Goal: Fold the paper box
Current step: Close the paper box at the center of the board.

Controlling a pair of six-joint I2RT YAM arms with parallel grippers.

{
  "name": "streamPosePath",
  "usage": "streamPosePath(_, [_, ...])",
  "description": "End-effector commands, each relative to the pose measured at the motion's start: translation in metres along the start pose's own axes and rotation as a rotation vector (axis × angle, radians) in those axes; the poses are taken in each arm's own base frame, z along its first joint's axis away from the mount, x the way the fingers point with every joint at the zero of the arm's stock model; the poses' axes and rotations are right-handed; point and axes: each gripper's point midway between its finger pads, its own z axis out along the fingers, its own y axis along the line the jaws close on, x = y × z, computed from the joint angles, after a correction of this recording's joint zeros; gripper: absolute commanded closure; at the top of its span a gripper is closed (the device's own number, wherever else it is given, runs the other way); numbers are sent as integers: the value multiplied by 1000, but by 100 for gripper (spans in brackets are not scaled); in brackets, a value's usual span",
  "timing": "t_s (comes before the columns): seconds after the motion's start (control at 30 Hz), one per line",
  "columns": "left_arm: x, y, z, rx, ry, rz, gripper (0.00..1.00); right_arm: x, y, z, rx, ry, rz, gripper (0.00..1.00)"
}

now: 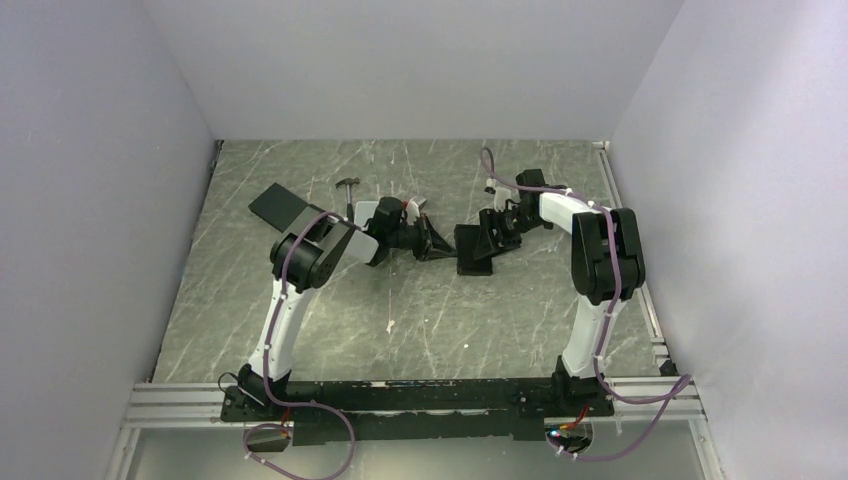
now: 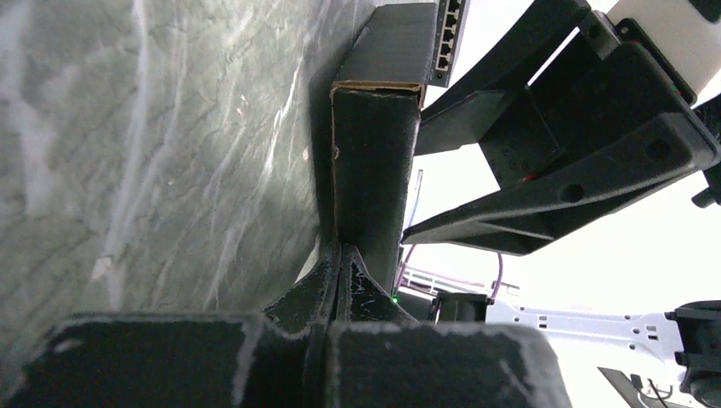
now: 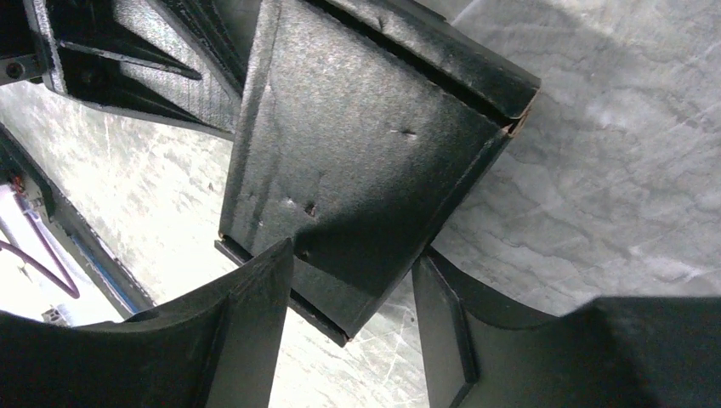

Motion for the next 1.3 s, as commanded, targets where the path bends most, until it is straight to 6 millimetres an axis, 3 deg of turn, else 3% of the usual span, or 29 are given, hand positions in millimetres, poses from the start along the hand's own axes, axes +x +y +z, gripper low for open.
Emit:
streamPosePath(0.0, [21, -6, 14, -56, -2, 32, 100, 6, 10, 14, -42, 6, -55, 41])
streamPosePath(0.17, [19, 13, -2, -118, -27, 4, 100, 1, 2, 4, -11, -25, -60, 39])
streamPosePath(0.33, [17, 18, -9, -143, -35, 8, 100, -2, 1, 0, 7, -36, -74, 33])
streamPosePath(0.77, [12, 14, -23, -157, -53, 32, 100, -9, -2, -11, 69, -72, -125, 14])
streamPosePath(1.27, [11, -2, -38, -136, -74, 65, 100, -16, -9, -24, 154, -105, -178, 12])
